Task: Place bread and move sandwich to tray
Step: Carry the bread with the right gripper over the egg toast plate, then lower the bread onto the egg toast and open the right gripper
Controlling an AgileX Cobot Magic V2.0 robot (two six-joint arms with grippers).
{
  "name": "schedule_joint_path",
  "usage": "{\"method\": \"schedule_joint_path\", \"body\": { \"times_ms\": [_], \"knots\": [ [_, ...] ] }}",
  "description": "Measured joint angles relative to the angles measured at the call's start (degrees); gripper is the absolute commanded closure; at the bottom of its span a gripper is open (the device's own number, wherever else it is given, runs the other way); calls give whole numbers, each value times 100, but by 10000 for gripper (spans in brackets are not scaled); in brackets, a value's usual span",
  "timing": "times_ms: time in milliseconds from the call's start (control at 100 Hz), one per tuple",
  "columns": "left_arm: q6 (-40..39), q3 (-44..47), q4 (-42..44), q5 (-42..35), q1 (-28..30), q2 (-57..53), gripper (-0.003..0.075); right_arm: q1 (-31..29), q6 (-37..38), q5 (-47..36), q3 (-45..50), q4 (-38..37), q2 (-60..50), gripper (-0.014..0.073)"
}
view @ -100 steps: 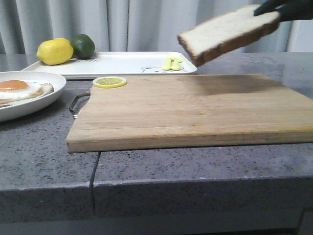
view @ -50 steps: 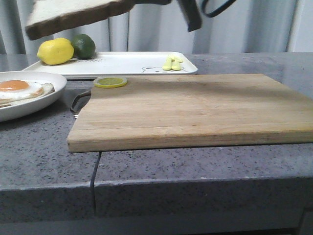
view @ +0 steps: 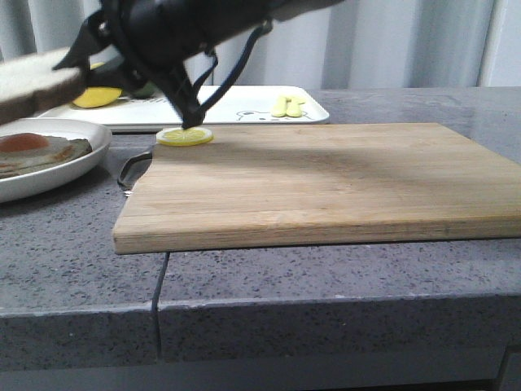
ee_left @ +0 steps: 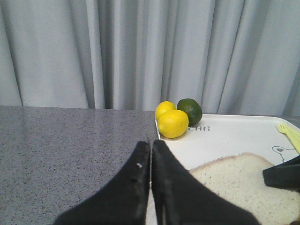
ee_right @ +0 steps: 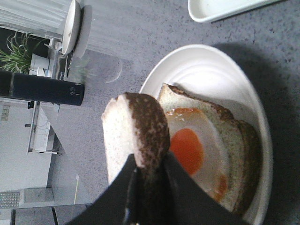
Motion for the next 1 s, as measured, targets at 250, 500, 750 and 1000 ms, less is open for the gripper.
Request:
{"method": "schedule_joint_path", "body": {
  "times_ms": [250, 500, 750, 1000],
  "knots": [
    [0, 0, 0, 0, 0, 0, 740, 2, 0, -72, -10, 135, 206, 478],
    [0, 0, 0, 0, 0, 0, 740, 12, -391, -144, -41, 180, 206, 181],
    [0, -22, 0, 5, 0, 0, 740, 12, -1283, -246, -54, 64, 76, 235],
    [0, -581, 29, 1015, 173, 176, 721, -81, -1746, -322, -54, -1269, -688, 630]
  ]
}}
